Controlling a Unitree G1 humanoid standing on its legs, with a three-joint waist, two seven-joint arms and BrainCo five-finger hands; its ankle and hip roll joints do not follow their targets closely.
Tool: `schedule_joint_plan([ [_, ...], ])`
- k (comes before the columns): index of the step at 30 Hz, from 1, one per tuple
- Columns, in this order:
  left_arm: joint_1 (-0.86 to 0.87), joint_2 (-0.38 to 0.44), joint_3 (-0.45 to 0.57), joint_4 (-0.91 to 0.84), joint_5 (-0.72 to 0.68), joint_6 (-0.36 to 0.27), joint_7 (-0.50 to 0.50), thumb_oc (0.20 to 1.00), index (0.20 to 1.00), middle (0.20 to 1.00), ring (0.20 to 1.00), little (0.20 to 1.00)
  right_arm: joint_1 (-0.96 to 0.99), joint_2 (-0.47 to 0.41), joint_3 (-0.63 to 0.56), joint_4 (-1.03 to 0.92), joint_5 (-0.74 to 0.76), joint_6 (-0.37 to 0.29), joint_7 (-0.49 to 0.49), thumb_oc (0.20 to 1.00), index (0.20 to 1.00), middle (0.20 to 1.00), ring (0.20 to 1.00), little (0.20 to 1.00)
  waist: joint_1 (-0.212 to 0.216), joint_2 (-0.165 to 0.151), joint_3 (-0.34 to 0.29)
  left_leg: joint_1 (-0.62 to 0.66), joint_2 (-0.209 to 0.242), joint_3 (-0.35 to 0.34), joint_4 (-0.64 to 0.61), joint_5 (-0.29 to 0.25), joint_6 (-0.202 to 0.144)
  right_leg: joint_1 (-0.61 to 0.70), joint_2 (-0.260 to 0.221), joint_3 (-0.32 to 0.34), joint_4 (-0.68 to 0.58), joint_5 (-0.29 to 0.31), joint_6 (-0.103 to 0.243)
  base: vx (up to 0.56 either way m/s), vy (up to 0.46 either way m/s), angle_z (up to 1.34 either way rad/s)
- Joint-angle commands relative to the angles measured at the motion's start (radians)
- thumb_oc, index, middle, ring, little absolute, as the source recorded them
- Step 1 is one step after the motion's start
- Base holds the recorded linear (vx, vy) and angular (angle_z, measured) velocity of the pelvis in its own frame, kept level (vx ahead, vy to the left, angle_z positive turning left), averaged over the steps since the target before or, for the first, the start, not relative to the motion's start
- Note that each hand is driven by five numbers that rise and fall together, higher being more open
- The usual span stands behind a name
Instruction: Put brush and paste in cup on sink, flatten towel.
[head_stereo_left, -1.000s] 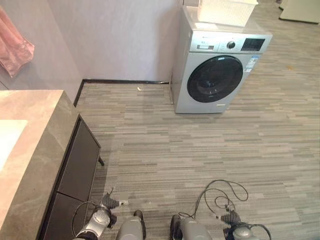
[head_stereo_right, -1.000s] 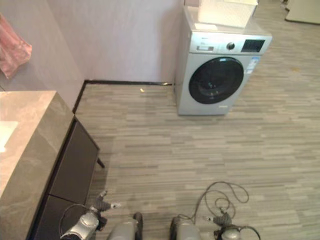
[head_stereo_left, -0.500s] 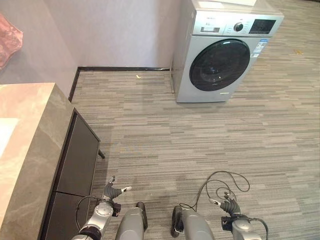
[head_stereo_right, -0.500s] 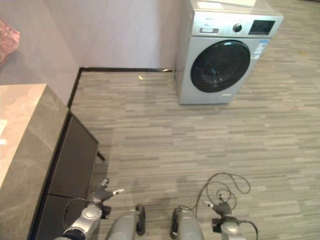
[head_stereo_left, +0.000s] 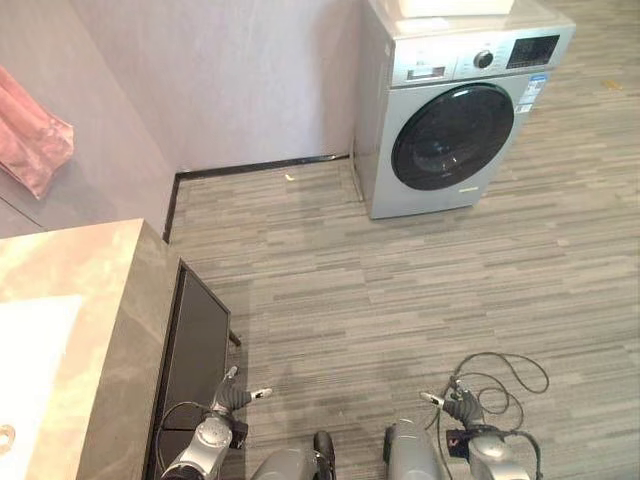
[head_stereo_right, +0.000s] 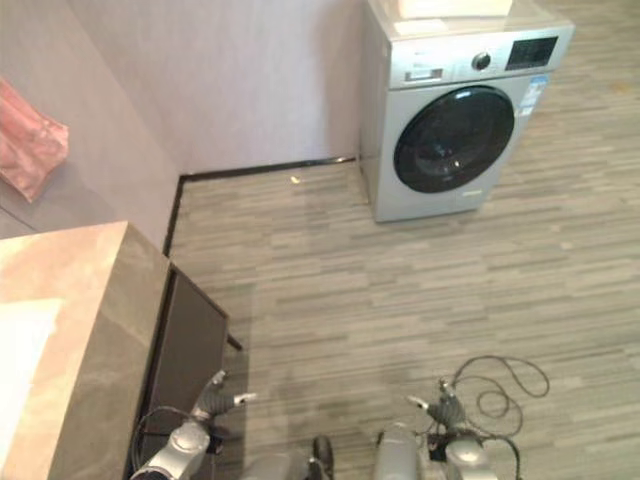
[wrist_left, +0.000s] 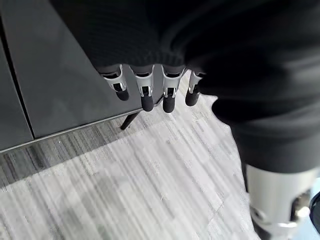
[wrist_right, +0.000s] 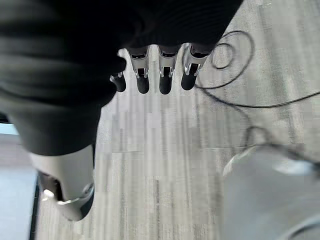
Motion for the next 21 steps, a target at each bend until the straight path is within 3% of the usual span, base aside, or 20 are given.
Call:
schedule_joint_plan([
  [1,0.008,-0.017,0.048,-0.04,-0.023,-0.033,0.013,1.0,1.0,1.0,1.0,1.0,-0.042,-0.02,-0.011,0.015,-0.058,-0.02,-0.032,1.0,1.0,1.0,1.0,1.0,-0.025,-0.011,0.009,0.215,-0.031,-0.052,-0.013,-0.013,-0.086,-0.013,-0.115,-0.001,-0.201,0.26,0.075,0.77,-0.235,0.73],
  [2,0.004,-0.023,0.058,-0.018,-0.032,-0.031,0.014,1.0,1.0,1.0,1.0,1.0,-0.043,-0.011,0.003,0.025,-0.081,-0.008,-0.029,1.0,1.0,1.0,1.0,1.0,-0.043,-0.014,0.008,0.273,-0.015,-0.077,-0.021,-0.029,-0.101,-0.021,-0.115,0.01,-0.214,0.278,0.085,0.77,-0.306,0.97],
  [3,0.011,-0.028,0.052,0.001,-0.017,-0.02,0.011,1.0,1.0,1.0,1.0,1.0,-0.032,-0.005,0.027,0.018,-0.1,-0.002,-0.026,1.0,1.0,1.0,1.0,1.0,-0.048,-0.023,-0.012,0.293,0.0,-0.105,-0.009,-0.014,-0.116,0.007,-0.109,0.03,-0.199,0.301,0.07,0.62,-0.322,0.73],
  [5,0.009,-0.036,0.058,0.056,-0.009,-0.011,0.016,1.0,1.0,1.0,1.0,1.0,-0.04,-0.007,0.058,0.036,-0.131,0.003,-0.009,1.0,1.0,1.0,1.0,1.0,-0.043,-0.019,-0.037,0.303,0.031,-0.121,0.013,0.035,-0.136,0.037,-0.072,0.02,-0.174,0.285,0.043,0.45,-0.291,0.81],
  [7,0.016,-0.042,0.073,0.094,-0.02,-0.001,0.008,1.0,1.0,1.0,1.0,1.0,-0.037,-0.018,0.079,0.035,-0.172,0.007,-0.01,1.0,1.0,1.0,1.0,1.0,-0.043,-0.017,-0.062,0.302,0.068,-0.138,0.053,0.126,-0.165,0.074,-0.028,0.003,-0.155,0.252,0.013,0.42,-0.297,0.5],
  [9,0.017,-0.039,0.078,0.121,-0.01,0.009,-0.003,1.0,1.0,1.0,1.0,1.0,-0.027,-0.025,0.078,0.027,-0.182,0.006,-0.012,1.0,1.0,1.0,1.0,1.0,-0.039,-0.027,-0.071,0.244,0.115,-0.139,0.204,0.27,-0.198,0.126,0.003,-0.016,-0.159,0.219,-0.023,0.38,-0.352,0.34],
  [10,0.011,-0.034,0.081,0.128,-0.007,0.018,-0.002,1.0,1.0,1.0,1.0,1.0,-0.028,-0.026,0.075,0.034,-0.171,0.004,-0.013,1.0,1.0,1.0,1.0,1.0,-0.032,-0.048,-0.064,0.198,0.132,-0.139,0.314,0.311,-0.198,0.157,0.01,-0.02,-0.163,0.197,-0.047,0.3,-0.354,-0.08],
  [12,-0.005,-0.026,0.085,0.119,-0.015,0.023,0.01,1.0,1.0,1.0,1.0,1.0,-0.033,-0.051,0.085,0.003,-0.173,0.005,-0.017,1.0,1.0,1.0,1.0,1.0,-0.006,-0.09,-0.031,0.096,0.123,-0.119,0.475,0.306,-0.173,0.219,0.016,-0.01,-0.174,0.157,-0.078,0.3,-0.339,-0.2],
  [13,-0.005,-0.026,0.085,0.119,-0.015,0.023,0.01,1.0,1.0,1.0,1.0,1.0,-0.033,-0.051,0.085,0.002,-0.173,0.006,-0.017,1.0,1.0,1.0,1.0,1.0,-0.005,-0.088,-0.03,0.096,0.124,-0.119,0.478,0.304,-0.173,0.219,0.017,-0.01,-0.174,0.157,-0.078,0.26,-0.258,-0.25],
  [15,-0.016,-0.024,0.085,0.104,-0.014,0.024,0.015,1.0,1.0,1.0,1.0,1.0,-0.024,-0.069,0.073,-0.002,-0.186,0.009,-0.033,1.0,1.0,1.0,1.0,1.0,0.01,-0.105,-0.018,0.009,0.182,-0.017,0.436,0.254,-0.162,0.267,0.007,-0.021,-0.182,0.13,-0.078,0.25,-0.133,-0.05],
  [18,-0.019,-0.032,0.074,0.085,-0.009,0.017,0.014,1.0,1.0,1.0,1.0,1.0,0.024,-0.074,0.033,0.0,-0.173,0.009,-0.038,1.0,1.0,1.0,1.0,1.0,0.018,-0.108,-0.015,-0.087,0.206,0.135,0.281,0.203,-0.164,0.323,-0.012,-0.053,-0.201,0.101,-0.061,0.3,-0.018,0.34],
  [21,-0.023,-0.031,0.057,0.077,0.027,0.016,0.013,1.0,1.0,1.0,1.0,1.0,0.038,-0.077,0.041,0.003,-0.211,0.011,-0.038,1.0,1.0,1.0,1.0,1.0,0.042,-0.099,-0.022,-0.149,0.155,0.154,0.038,0.235,-0.167,0.375,-0.009,-0.059,-0.234,0.083,-0.033,0.32,0.087,0.3],
])
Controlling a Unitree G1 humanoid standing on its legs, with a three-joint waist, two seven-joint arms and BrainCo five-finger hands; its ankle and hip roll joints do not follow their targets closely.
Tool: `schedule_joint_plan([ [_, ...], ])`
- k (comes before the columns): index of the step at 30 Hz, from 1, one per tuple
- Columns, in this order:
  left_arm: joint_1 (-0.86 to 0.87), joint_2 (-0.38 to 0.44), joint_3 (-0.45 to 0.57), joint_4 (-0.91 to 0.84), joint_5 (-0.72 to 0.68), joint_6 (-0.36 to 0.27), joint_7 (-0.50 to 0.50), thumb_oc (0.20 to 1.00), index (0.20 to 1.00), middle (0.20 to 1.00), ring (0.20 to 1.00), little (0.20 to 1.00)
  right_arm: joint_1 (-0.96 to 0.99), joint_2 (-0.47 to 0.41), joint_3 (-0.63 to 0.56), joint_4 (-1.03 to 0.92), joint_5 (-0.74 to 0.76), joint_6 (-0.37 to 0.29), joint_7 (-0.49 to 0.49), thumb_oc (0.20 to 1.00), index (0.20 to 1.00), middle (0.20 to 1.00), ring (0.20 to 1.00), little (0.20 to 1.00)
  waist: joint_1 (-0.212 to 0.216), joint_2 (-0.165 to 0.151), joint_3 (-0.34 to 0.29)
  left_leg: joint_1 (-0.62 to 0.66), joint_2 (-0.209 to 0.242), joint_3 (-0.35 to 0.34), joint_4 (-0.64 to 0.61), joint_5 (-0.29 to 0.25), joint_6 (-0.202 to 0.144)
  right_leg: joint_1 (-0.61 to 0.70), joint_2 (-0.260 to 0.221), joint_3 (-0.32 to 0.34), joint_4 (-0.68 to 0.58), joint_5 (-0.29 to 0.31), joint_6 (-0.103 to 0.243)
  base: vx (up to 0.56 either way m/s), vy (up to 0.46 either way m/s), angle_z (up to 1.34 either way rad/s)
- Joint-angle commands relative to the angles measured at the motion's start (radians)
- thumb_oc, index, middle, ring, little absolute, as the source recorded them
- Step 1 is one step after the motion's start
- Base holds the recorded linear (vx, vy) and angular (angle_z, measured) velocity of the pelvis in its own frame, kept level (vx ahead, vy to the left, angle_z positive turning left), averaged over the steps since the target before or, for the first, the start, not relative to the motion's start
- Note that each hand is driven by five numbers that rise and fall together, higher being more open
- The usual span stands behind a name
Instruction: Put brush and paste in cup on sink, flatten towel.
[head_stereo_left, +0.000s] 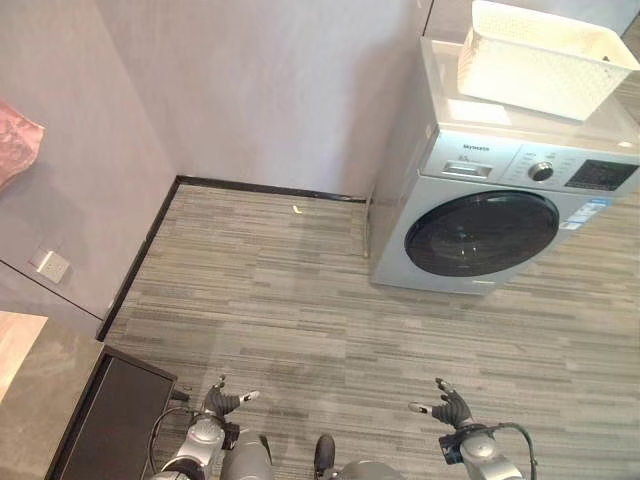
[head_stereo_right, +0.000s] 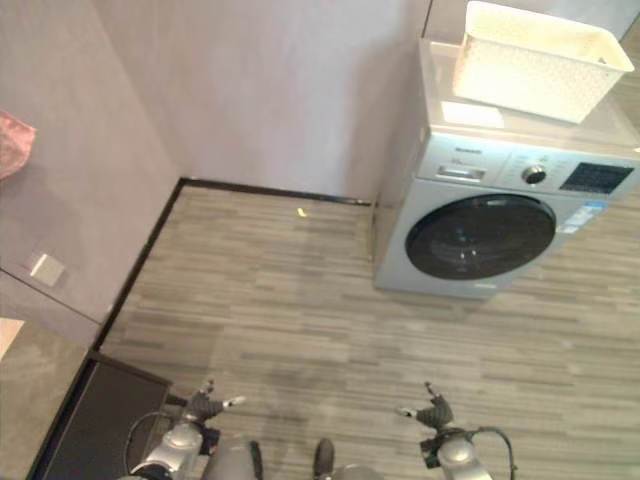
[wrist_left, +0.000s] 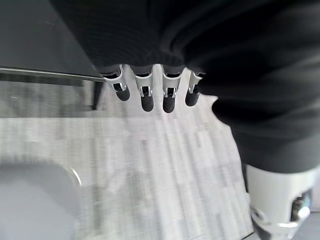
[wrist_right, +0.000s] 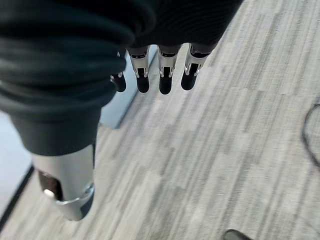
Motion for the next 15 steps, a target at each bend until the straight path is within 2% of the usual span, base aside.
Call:
schedule_joint_plan([
  [1,-0.019,0.015,-0.051,0.003,0.069,-0.016,0.013,1.0,1.0,1.0,1.0,1.0,0.026,-0.056,-0.02,-0.041,-0.068,-0.017,-0.014,1.0,1.0,1.0,1.0,1.0,0.044,0.047,0.023,0.079,-0.053,-0.011,-0.283,0.199,0.023,-0.029,-0.055,0.05,0.064,-0.023,0.192,0.46,0.154,-0.08],
  [2,-0.016,0.013,-0.062,0.002,0.089,-0.019,0.008,1.0,1.0,1.0,1.0,1.0,0.033,-0.06,-0.019,-0.043,-0.079,-0.018,-0.009,1.0,1.0,1.0,1.0,1.0,0.046,0.057,0.027,0.077,-0.03,0.033,-0.363,0.244,0.009,0.003,-0.059,0.042,0.059,-0.037,0.199,0.35,0.128,-0.04],
  [3,-0.015,0.013,-0.062,0.002,0.089,-0.019,0.008,1.0,1.0,1.0,1.0,1.0,0.033,-0.06,-0.019,-0.043,-0.079,-0.018,-0.009,1.0,1.0,1.0,1.0,1.0,0.045,0.055,0.03,0.085,-0.035,0.034,-0.368,0.244,0.009,0.008,-0.063,0.041,0.06,-0.04,0.2,0.33,0.134,-0.01],
  [4,-0.011,0.011,-0.057,0.006,0.089,-0.017,0.005,1.0,1.0,1.0,1.0,1.0,0.032,-0.058,-0.017,-0.045,-0.081,-0.016,-0.006,1.0,1.0,1.0,1.0,1.0,0.045,0.059,0.028,0.087,-0.019,0.073,-0.388,0.254,0.006,0.019,-0.064,0.036,0.061,-0.046,0.204,0.27,0.101,-0.06],
  [5,-0.006,0.008,-0.056,0.008,0.091,-0.016,0.004,1.0,1.0,1.0,1.0,1.0,0.031,-0.055,-0.013,-0.053,-0.086,-0.015,-0.002,1.0,1.0,1.0,1.0,1.0,0.047,0.058,0.022,0.092,-0.021,0.07,-0.385,0.253,-0.002,0.041,-0.069,0.041,0.064,-0.064,0.209,0.37,0.175,-0.13],
  [7,0.006,0.011,-0.042,0.018,0.087,-0.013,0.003,1.0,1.0,1.0,1.0,1.0,0.021,-0.04,-0.003,-0.05,-0.088,-0.012,0.006,1.0,1.0,1.0,1.0,1.0,0.054,0.06,0.011,0.106,-0.024,0.074,-0.365,0.237,0.027,0.067,-0.082,0.047,0.082,-0.097,0.219,0.34,0.184,-0.14],
  [9,0.005,0.013,-0.047,0.027,0.098,-0.008,0.0,1.0,1.0,1.0,1.0,1.0,0.006,-0.023,-0.006,-0.029,-0.079,-0.012,0.01,1.0,1.0,1.0,1.0,1.0,0.061,0.046,0.003,0.089,-0.04,0.074,-0.306,0.199,0.049,0.088,-0.114,0.06,0.119,-0.118,0.223,0.33,0.213,-0.23],
  [10,0.004,0.016,-0.052,0.028,0.101,-0.009,-0.004,1.0,1.0,1.0,1.0,1.0,0.0,-0.018,-0.007,-0.022,-0.076,-0.01,0.014,1.0,1.0,1.0,1.0,1.0,0.063,0.041,0.002,0.09,-0.046,0.083,-0.286,0.178,0.061,0.088,-0.128,0.064,0.143,-0.121,0.228,0.4,0.351,-0.11],
  [11,0.005,0.019,-0.058,0.036,0.112,-0.009,-0.008,1.0,1.0,1.0,1.0,1.0,-0.006,-0.003,-0.009,-0.006,-0.07,-0.008,0.023,1.0,1.0,1.0,1.0,1.0,0.068,0.029,-0.007,0.103,-0.067,0.109,-0.266,0.137,0.085,0.088,-0.163,0.069,0.183,-0.098,0.25,0.29,0.276,-0.03],
  [15,0.005,0.019,-0.058,0.036,0.112,-0.009,-0.008,1.0,1.0,1.0,1.0,1.0,-0.006,-0.003,-0.009,-0.006,-0.07,-0.008,0.023,1.0,1.0,1.0,1.0,1.0,0.068,0.029,-0.007,0.103,-0.067,0.109,-0.266,0.137,0.085,0.088,-0.163,0.069,0.183,-0.098,0.25,0.1,0.098,-0.09],
])
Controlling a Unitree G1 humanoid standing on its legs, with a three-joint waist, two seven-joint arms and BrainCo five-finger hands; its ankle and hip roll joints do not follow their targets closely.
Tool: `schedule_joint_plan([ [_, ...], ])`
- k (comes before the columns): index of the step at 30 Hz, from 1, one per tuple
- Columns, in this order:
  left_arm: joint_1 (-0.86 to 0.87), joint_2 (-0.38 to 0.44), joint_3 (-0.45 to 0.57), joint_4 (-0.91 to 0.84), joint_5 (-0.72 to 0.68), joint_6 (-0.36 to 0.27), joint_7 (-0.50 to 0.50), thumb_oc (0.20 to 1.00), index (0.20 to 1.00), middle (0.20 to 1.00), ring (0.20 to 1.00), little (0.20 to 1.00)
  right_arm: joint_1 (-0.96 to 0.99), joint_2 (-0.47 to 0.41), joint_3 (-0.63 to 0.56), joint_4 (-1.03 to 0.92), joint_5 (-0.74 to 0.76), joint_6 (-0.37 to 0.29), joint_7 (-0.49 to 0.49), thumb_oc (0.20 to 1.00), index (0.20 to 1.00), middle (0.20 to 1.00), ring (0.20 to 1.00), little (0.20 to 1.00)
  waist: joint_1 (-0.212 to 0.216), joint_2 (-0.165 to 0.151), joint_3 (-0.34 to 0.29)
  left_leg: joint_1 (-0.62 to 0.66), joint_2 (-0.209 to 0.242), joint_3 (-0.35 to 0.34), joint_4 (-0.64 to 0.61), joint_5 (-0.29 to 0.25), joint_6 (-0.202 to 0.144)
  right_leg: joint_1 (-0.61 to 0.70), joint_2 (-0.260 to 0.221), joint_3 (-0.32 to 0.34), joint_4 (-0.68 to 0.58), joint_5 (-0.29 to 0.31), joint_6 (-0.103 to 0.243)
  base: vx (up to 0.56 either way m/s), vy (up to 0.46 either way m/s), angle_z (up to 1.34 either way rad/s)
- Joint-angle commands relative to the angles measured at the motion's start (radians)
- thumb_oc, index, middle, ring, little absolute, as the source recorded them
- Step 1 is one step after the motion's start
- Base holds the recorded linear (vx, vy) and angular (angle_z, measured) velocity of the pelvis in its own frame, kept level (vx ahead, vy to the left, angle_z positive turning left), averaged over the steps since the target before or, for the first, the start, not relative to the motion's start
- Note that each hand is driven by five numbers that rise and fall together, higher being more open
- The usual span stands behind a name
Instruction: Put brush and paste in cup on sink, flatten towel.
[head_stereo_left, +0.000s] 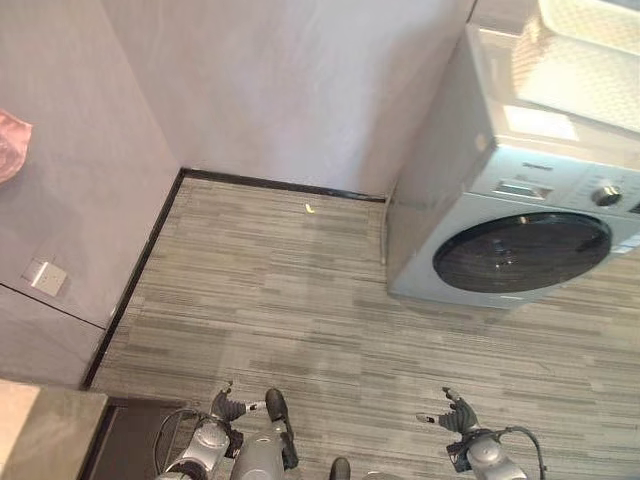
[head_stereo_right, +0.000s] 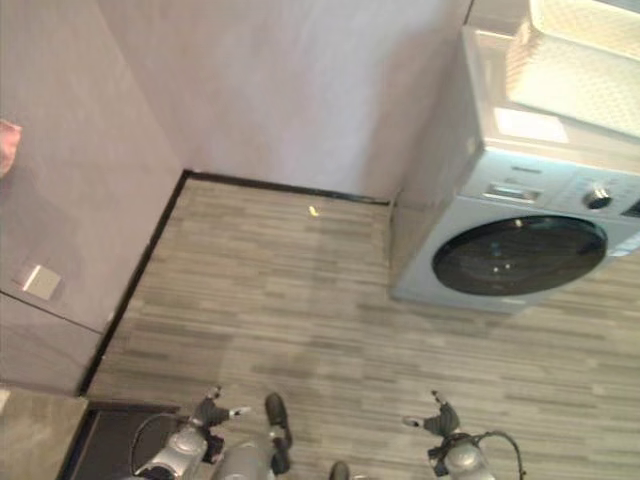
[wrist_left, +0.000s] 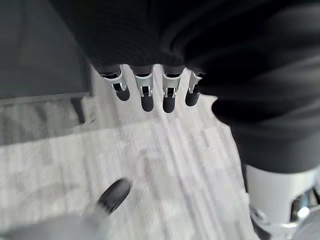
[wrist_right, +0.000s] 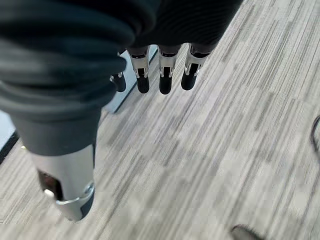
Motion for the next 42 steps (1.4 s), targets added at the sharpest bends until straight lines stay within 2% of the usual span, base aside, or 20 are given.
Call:
schedule_joint_plan([
  [1,-0.007,0.007,-0.025,-0.015,0.027,-0.023,-0.005,1.0,1.0,1.0,1.0,1.0,0.02,-0.02,-0.03,-0.056,-0.006,-0.015,0.006,1.0,1.0,1.0,1.0,1.0,0.033,-0.008,-0.037,-0.099,0.022,-0.006,0.12,-0.037,-0.105,-0.044,-0.11,0.033,0.088,0.144,0.065,0.46,0.586,0.1],
  [2,-0.011,0.025,-0.042,-0.042,0.03,-0.02,-0.013,1.0,1.0,1.0,1.0,1.0,0.011,-0.016,-0.021,-0.074,-0.003,-0.012,0.014,1.0,1.0,1.0,1.0,1.0,0.031,-0.006,-0.029,-0.046,-0.034,-0.016,0.078,-0.07,-0.059,-0.132,-0.143,0.046,0.296,0.294,0.089,0.46,0.587,0.11],
  [5,-0.014,0.03,-0.049,-0.039,0.039,-0.018,-0.013,1.0,1.0,1.0,1.0,1.0,0.003,-0.016,-0.017,-0.087,-0.004,-0.014,0.008,1.0,1.0,1.0,1.0,1.0,0.021,0.006,-0.018,-0.012,-0.043,-0.02,0.057,-0.081,-0.048,-0.169,-0.138,0.034,0.361,0.297,0.087,0.22,0.276,0.09],
  [6,-0.023,0.034,-0.061,-0.038,0.051,-0.014,-0.011,1.0,1.0,1.0,1.0,1.0,-0.003,-0.022,-0.015,-0.114,-0.005,-0.018,0.005,1.0,1.0,1.0,1.0,1.0,-0.004,0.017,-0.01,0.018,-0.046,-0.04,0.036,-0.084,-0.048,-0.232,-0.069,0.075,0.384,0.247,0.073,0.22,0.137,0.37],
  [7,-0.024,0.038,-0.065,-0.04,0.058,-0.015,-0.009,1.0,1.0,1.0,1.0,1.0,0.005,-0.024,-0.015,-0.129,-0.006,-0.021,0.007,1.0,1.0,1.0,1.0,1.0,-0.015,0.027,-0.005,0.039,-0.044,-0.057,0.023,-0.087,-0.049,-0.28,-0.029,0.093,0.375,0.208,0.06,0.25,0.129,0.49],
  [10,-0.021,0.046,-0.064,-0.025,0.076,-0.015,-0.007,1.0,1.0,1.0,1.0,1.0,0.018,-0.031,-0.014,-0.155,-0.008,-0.027,0.011,1.0,1.0,1.0,1.0,1.0,-0.028,0.038,0.008,0.103,-0.045,-0.077,-0.007,-0.096,-0.066,-0.341,-0.021,0.024,0.258,0.153,0.044,0.23,0.054,0.42],
  [12,-0.019,0.04,-0.061,-0.002,0.09,-0.02,-0.006,1.0,1.0,1.0,1.0,1.0,0.028,-0.036,-0.014,-0.165,-0.011,-0.032,0.005,1.0,1.0,1.0,1.0,1.0,-0.048,0.026,0.013,0.164,-0.067,-0.119,-0.037,-0.112,-0.078,-0.412,-0.001,0.051,0.071,0.231,0.062,0.38,-0.058,0.32],
  [14,-0.019,0.036,-0.062,0.007,0.093,-0.02,-0.004,1.0,1.0,1.0,1.0,1.0,0.03,-0.038,-0.014,-0.178,-0.017,-0.03,0.004,1.0,1.0,1.0,1.0,1.0,-0.058,0.026,0.017,0.18,-0.067,-0.132,-0.043,-0.116,-0.083,-0.425,-0.006,0.054,0.028,0.26,0.072,0.26,-0.045,0.5],
  [16,-0.018,0.027,-0.056,0.024,0.106,-0.023,-0.008,1.0,1.0,1.0,1.0,1.0,0.041,-0.043,-0.024,-0.21,-0.022,-0.029,0.003,1.0,1.0,1.0,1.0,1.0,-0.091,0.028,0.02,0.219,-0.07,-0.18,-0.051,-0.133,-0.095,-0.478,0.004,0.142,-0.043,0.306,0.089,0.33,-0.049,0.72],
  [19,-0.007,0.019,-0.056,0.044,0.108,-0.027,-0.013,1.0,1.0,1.0,1.0,1.0,0.064,-0.037,-0.033,-0.206,-0.009,-0.028,0.01,1.0,1.0,1.0,1.0,1.0,-0.11,0.018,0.012,0.256,-0.081,-0.248,-0.028,-0.163,-0.102,-0.458,0.024,0.245,-0.021,0.321,0.095,0.36,-0.087,1.06],
  [25,0.021,0.013,-0.045,0.071,0.105,-0.019,-0.019,1.0,1.0,1.0,1.0,1.0,0.075,-0.058,-0.039,-0.197,0.024,-0.034,0.041,1.0,1.0,1.0,1.0,1.0,-0.095,0.014,-0.025,0.264,-0.051,-0.33,0.083,-0.177,-0.129,-0.389,0.059,0.204,0.01,0.288,0.039,0.34,-0.185,0.59],
  [27,0.02,0.014,-0.047,0.069,0.107,-0.017,-0.021,1.0,1.0,1.0,1.0,1.0,0.077,-0.066,-0.04,-0.203,0.021,-0.036,0.043,1.0,1.0,1.0,1.0,1.0,-0.093,0.015,-0.026,0.251,-0.044,-0.332,0.123,-0.163,-0.144,-0.371,0.061,0.188,0.01,0.277,0.03,0.17,-0.117,0.49],
  [28,0.011,0.017,-0.048,0.06,0.106,-0.014,-0.019,1.0,1.0,1.0,1.0,1.0,0.076,-0.08,-0.049,-0.205,0.019,-0.038,0.037,1.0,1.0,1.0,1.0,1.0,-0.09,0.008,-0.022,0.201,-0.014,-0.311,0.243,-0.115,-0.172,-0.332,0.05,0.144,0.01,0.255,0.012,0.22,-0.187,0.55],
  [30,-0.007,0.023,-0.048,0.049,0.096,-0.011,-0.009,1.0,1.0,1.0,1.0,1.0,0.087,-0.09,-0.06,-0.222,0.034,-0.04,0.033,1.0,1.0,1.0,1.0,1.0,-0.092,-0.01,-0.009,0.133,0.035,-0.238,0.377,-0.059,-0.188,-0.296,0.028,0.098,0.005,0.24,-0.01,0.27,-0.25,0.79],
  [31,-0.02,0.037,-0.047,0.034,0.092,-0.008,-0.003,1.0,1.0,1.0,1.0,1.0,0.097,-0.1,-0.062,-0.244,0.034,-0.036,0.034,1.0,1.0,1.0,1.0,1.0,-0.091,-0.017,0.001,0.1,0.083,-0.151,0.397,-0.051,-0.186,-0.266,0.016,0.061,0.006,0.206,-0.021,0.19,-0.173,0.87],
  [32,-0.02,0.037,-0.047,0.033,0.092,-0.008,-0.003,1.0,1.0,1.0,1.0,1.0,0.097,-0.1,-0.062,-0.244,0.034,-0.036,0.034,1.0,1.0,1.0,1.0,1.0,-0.092,-0.017,0.001,0.099,0.084,-0.151,0.399,-0.052,-0.186,-0.266,0.016,0.061,0.006,0.206,-0.021,0.24,-0.108,0.89],
  [33,-0.039,0.045,-0.051,0.018,0.085,-0.01,0.001,1.0,1.0,1.0,1.0,1.0,0.108,-0.103,-0.053,-0.247,0.029,-0.032,0.043,1.0,1.0,1.0,1.0,1.0,-0.078,-0.014,0.01,0.035,0.096,-0.098,0.34,-0.073,-0.18,-0.228,0.002,0.028,-0.001,0.176,-0.017,0.13,-0.013,0.75],
  [36,-0.037,0.053,-0.041,0.016,0.079,-0.015,0.004,1.0,1.0,1.0,1.0,1.0,0.108,-0.111,-0.033,-0.247,0.014,-0.034,0.056,1.0,1.0,1.0,1.0,1.0,-0.056,-0.006,0.005,-0.036,0.079,-0.1,0.206,-0.072,-0.177,-0.198,-0.012,0.001,-0.022,0.158,0.0,0.25,0.075,0.66],
  [37,-0.032,0.061,-0.039,0.012,0.081,-0.019,0.004,1.0,1.0,1.0,1.0,1.0,0.106,-0.112,-0.023,-0.25,0.001,-0.039,0.057,1.0,1.0,1.0,1.0,1.0,-0.04,0.008,-0.001,-0.067,0.099,-0.116,0.116,-0.005,-0.193,-0.186,-0.007,0.001,-0.023,0.137,0.001,0.28,0.13,0.29],
  [42,-0.019,0.079,-0.016,0.014,0.076,-0.024,0.01,1.0,1.0,1.0,1.0,1.0,0.088,-0.118,0.007,-0.246,-0.025,-0.043,0.067,1.0,1.0,1.0,1.0,1.0,-0.014,0.018,0.001,-0.111,0.169,-0.075,-0.065,0.111,-0.224,-0.12,-0.028,-0.015,-0.015,0.09,0.014,0.38,0.222,0.04],
])
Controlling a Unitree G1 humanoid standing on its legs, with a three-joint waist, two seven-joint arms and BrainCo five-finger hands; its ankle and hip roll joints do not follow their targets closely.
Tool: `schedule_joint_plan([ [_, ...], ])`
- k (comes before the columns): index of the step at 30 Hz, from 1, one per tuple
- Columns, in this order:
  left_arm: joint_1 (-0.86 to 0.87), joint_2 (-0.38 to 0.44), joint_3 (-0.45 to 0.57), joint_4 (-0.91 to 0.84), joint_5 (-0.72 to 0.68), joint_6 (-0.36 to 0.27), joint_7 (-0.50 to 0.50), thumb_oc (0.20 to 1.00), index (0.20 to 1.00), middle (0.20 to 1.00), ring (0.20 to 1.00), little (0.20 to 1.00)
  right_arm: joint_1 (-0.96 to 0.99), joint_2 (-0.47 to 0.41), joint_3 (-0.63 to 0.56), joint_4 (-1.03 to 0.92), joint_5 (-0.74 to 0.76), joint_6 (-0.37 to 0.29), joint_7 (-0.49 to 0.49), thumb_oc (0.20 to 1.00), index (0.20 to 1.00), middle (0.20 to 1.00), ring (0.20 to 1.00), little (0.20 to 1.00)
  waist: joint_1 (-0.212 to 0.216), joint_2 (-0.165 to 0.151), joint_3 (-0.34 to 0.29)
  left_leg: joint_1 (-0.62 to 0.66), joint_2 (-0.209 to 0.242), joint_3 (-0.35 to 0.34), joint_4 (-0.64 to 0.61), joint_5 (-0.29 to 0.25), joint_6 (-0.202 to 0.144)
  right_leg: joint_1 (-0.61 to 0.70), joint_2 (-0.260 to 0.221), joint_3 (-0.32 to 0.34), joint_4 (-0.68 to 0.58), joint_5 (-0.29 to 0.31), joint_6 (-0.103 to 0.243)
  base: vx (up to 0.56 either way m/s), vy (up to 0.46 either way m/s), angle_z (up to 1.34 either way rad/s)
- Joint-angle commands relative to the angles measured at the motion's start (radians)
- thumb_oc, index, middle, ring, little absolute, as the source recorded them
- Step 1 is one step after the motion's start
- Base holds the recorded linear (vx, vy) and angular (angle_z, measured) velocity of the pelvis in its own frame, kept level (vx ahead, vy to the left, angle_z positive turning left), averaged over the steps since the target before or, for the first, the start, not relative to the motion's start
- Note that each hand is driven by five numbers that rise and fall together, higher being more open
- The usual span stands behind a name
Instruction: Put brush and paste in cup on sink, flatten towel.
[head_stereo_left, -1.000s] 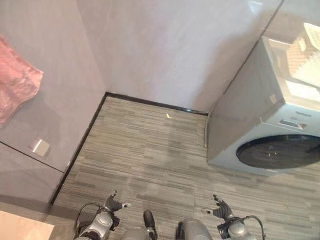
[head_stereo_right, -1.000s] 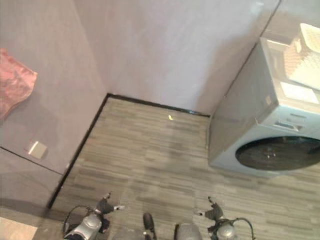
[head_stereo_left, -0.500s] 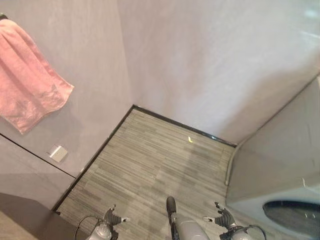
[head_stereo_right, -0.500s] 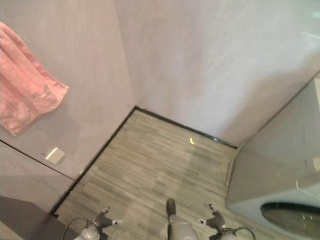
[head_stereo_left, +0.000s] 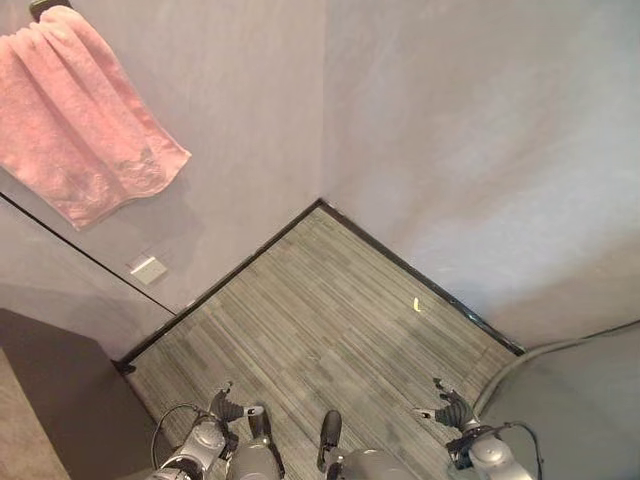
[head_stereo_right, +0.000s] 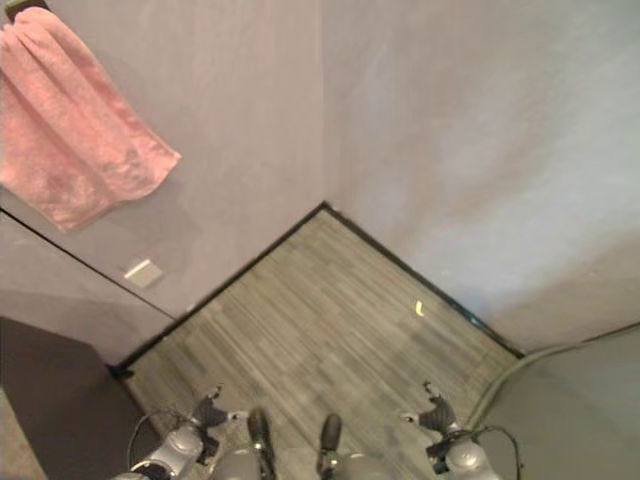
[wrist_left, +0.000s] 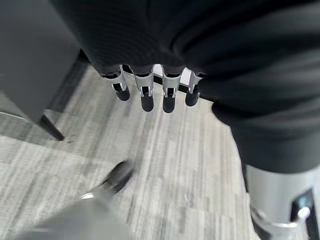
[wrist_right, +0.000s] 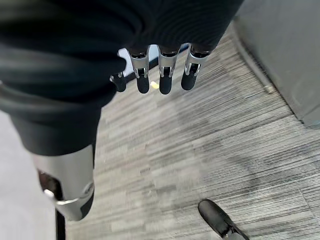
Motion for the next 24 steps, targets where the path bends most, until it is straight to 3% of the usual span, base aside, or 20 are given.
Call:
schedule_joint_plan([
  [1,0.005,0.044,0.022,-0.026,0.001,-0.025,0.028,1.0,1.0,1.0,1.0,1.0,0.052,-0.059,-0.029,-0.111,-0.036,-0.027,0.012,1.0,1.0,1.0,1.0,1.0,0.016,0.014,-0.014,-0.037,0.027,0.05,0.03,0.136,0.045,0.084,-0.157,0.066,0.146,-0.095,0.105,0.24,0.169,-0.04],
  [4,0.028,0.046,0.043,-0.022,-0.004,-0.022,0.027,1.0,1.0,1.0,1.0,1.0,0.057,-0.055,-0.032,-0.129,-0.039,-0.02,0.019,1.0,1.0,1.0,1.0,1.0,0.019,0.014,-0.028,-0.009,0.029,0.075,0.044,0.143,0.045,0.131,-0.176,0.074,0.151,-0.122,0.123,0.4,0.307,-0.12],
  [6,0.03,0.048,0.041,-0.014,-0.002,-0.022,0.03,1.0,1.0,1.0,1.0,1.0,0.04,-0.037,-0.036,-0.095,-0.04,-0.017,0.015,1.0,1.0,1.0,1.0,1.0,0.032,0.003,-0.042,-0.058,-0.004,0.039,0.142,0.106,0.066,0.156,-0.225,0.081,0.174,-0.129,0.135,0.31,0.314,-0.18],
  [7,0.024,0.054,0.041,-0.015,-0.005,-0.022,0.036,1.0,1.0,1.0,1.0,1.0,0.04,-0.027,-0.04,-0.084,-0.044,-0.016,0.007,1.0,1.0,1.0,1.0,1.0,0.035,-0.008,-0.04,-0.063,-0.019,0.043,0.178,0.084,0.078,0.152,-0.255,0.08,0.203,-0.101,0.14,0.24,0.26,-0.14],
  [8,0.024,0.054,0.04,-0.015,-0.005,-0.022,0.036,1.0,1.0,1.0,1.0,1.0,0.04,-0.026,-0.04,-0.084,-0.044,-0.016,0.007,1.0,1.0,1.0,1.0,1.0,0.036,-0.009,-0.041,-0.064,-0.02,0.044,0.18,0.082,0.078,0.152,-0.256,0.081,0.203,-0.102,0.141,0.26,0.371,-0.18],
  [9,0.023,0.065,0.052,-0.023,-0.027,-0.023,0.044,1.0,1.0,1.0,1.0,1.0,0.029,-0.008,-0.045,-0.072,-0.058,-0.006,-0.01,1.0,1.0,1.0,1.0,1.0,0.044,-0.03,-0.036,-0.055,-0.065,0.056,0.211,0.024,0.118,0.109,-0.316,0.098,0.296,-0.01,0.155,0.26,0.403,-0.24],
  [10,0.025,0.067,0.06,-0.034,-0.043,-0.025,0.05,1.0,1.0,1.0,1.0,1.0,0.021,0.001,-0.049,-0.079,-0.055,-0.004,-0.019,1.0,1.0,1.0,1.0,1.0,0.048,-0.035,-0.034,-0.045,-0.089,0.056,0.211,0.003,0.137,0.088,-0.342,0.101,0.345,0.053,0.155,0.32,0.524,-0.25],
  [11,0.028,0.067,0.062,-0.046,-0.053,-0.027,0.053,1.0,1.0,1.0,1.0,1.0,0.018,0.008,-0.05,-0.087,-0.046,-0.004,-0.019,1.0,1.0,1.0,1.0,1.0,0.05,-0.035,-0.028,-0.036,-0.108,0.051,0.211,-0.012,0.154,0.051,-0.356,0.116,0.41,0.099,0.152,0.15,0.27,-0.05],
  [12,0.028,0.067,0.062,-0.046,-0.053,-0.027,0.053,1.0,1.0,1.0,1.0,1.0,0.018,0.008,-0.05,-0.087,-0.046,-0.004,-0.019,1.0,1.0,1.0,1.0,1.0,0.05,-0.036,-0.028,-0.036,-0.108,0.052,0.211,-0.012,0.154,0.051,-0.356,0.116,0.41,0.099,0.152,0.19,0.372,0.2],
  [13,0.03,0.069,0.056,-0.068,-0.063,-0.028,0.051,1.0,1.0,1.0,1.0,1.0,0.004,0.014,-0.041,-0.104,-0.027,-0.003,-0.014,1.0,1.0,1.0,1.0,1.0,0.046,-0.027,-0.002,-0.012,-0.141,0.034,0.206,-0.036,0.184,-0.013,-0.349,0.143,0.529,0.15,0.143,0.2,0.33,0.28],
  [14,0.026,0.068,0.041,-0.065,-0.05,-0.027,0.049,1.0,1.0,1.0,1.0,1.0,-0.01,0.013,-0.025,-0.102,-0.029,-0.006,-0.014,1.0,1.0,1.0,1.0,1.0,0.033,-0.017,0.009,0.001,-0.155,0.015,0.196,-0.044,0.193,-0.056,-0.296,0.186,0.575,0.135,0.136,0.41,0.482,0.55],
  [15,0.025,0.073,0.022,-0.065,-0.022,-0.028,0.045,1.0,1.0,1.0,1.0,1.0,-0.012,0.017,-0.011,-0.126,-0.028,-0.012,-0.005,1.0,1.0,1.0,1.0,1.0,0.018,-0.012,0.007,0.038,-0.183,-0.011,0.167,-0.058,0.201,-0.078,-0.215,0.222,0.547,0.057,0.125,0.29,0.232,0.62],
  [16,0.024,0.072,0.023,-0.065,-0.022,-0.028,0.045,1.0,1.0,1.0,1.0,1.0,-0.012,0.017,-0.011,-0.126,-0.028,-0.012,-0.005,1.0,1.0,1.0,1.0,1.0,0.02,-0.01,0.006,0.036,-0.18,-0.011,0.166,-0.056,0.2,-0.079,-0.212,0.222,0.543,0.061,0.123,0.32,0.226,0.97],
  [18,0.025,0.079,0.022,-0.065,-0.022,-0.029,0.046,1.0,1.0,1.0,1.0,1.0,-0.009,0.01,0.005,-0.177,-0.02,-0.023,0.006,1.0,1.0,1.0,1.0,1.0,0.012,0.01,0.013,0.087,-0.184,-0.033,0.128,-0.059,0.194,-0.157,-0.155,0.193,0.519,-0.028,0.106,0.28,0.128,0.65],
  [19,0.021,0.081,0.022,-0.067,-0.029,-0.03,0.048,1.0,1.0,1.0,1.0,1.0,-0.006,-0.001,0.013,-0.229,-0.006,-0.034,0.009,1.0,1.0,1.0,1.0,1.0,-0.004,0.01,0.039,0.128,-0.198,-0.068,0.12,-0.067,0.191,-0.222,-0.114,0.19,0.486,-0.04,0.105,0.25,0.06,0.2],
  [20,0.02,0.081,0.022,-0.067,-0.029,-0.03,0.048,1.0,1.0,1.0,1.0,1.0,-0.007,-0.001,0.013,-0.229,-0.006,-0.033,0.01,1.0,1.0,1.0,1.0,1.0,-0.004,0.012,0.038,0.126,-0.196,-0.068,0.12,-0.066,0.19,-0.223,-0.112,0.189,0.482,-0.036,0.104,0.25,0.006,0.42],
  [22,0.002,0.081,0.02,-0.058,-0.023,-0.028,0.052,1.0,1.0,1.0,1.0,1.0,0.008,-0.015,0.007,-0.286,0.003,-0.04,0.008,1.0,1.0,1.0,1.0,1.0,-0.035,-0.003,0.06,0.172,-0.226,-0.118,0.114,-0.089,0.188,-0.282,-0.044,0.242,0.405,-0.005,0.12,0.3,-0.057,0.77],
  [23,-0.011,0.076,0.019,-0.047,-0.011,-0.031,0.049,1.0,1.0,1.0,1.0,1.0,0.037,-0.033,-0.006,-0.336,0.004,-0.044,0.014,1.0,1.0,1.0,1.0,1.0,-0.056,-0.02,0.058,0.193,-0.257,-0.159,0.123,-0.112,0.184,-0.281,-0.026,0.298,0.291,0.029,0.126,0.39,-0.105,1.23],
  [24,-0.006,0.072,0.016,-0.046,-0.003,-0.03,0.048,1.0,1.0,1.0,1.0,1.0,0.054,-0.039,-0.012,-0.342,0.0,-0.04,0.019,1.0,1.0,1.0,1.0,1.0,-0.063,-0.021,0.057,0.202,-0.264,-0.185,0.138,-0.125,0.185,-0.25,-0.026,0.306,0.285,0.03,0.124,0.3,-0.089,1.63],
])
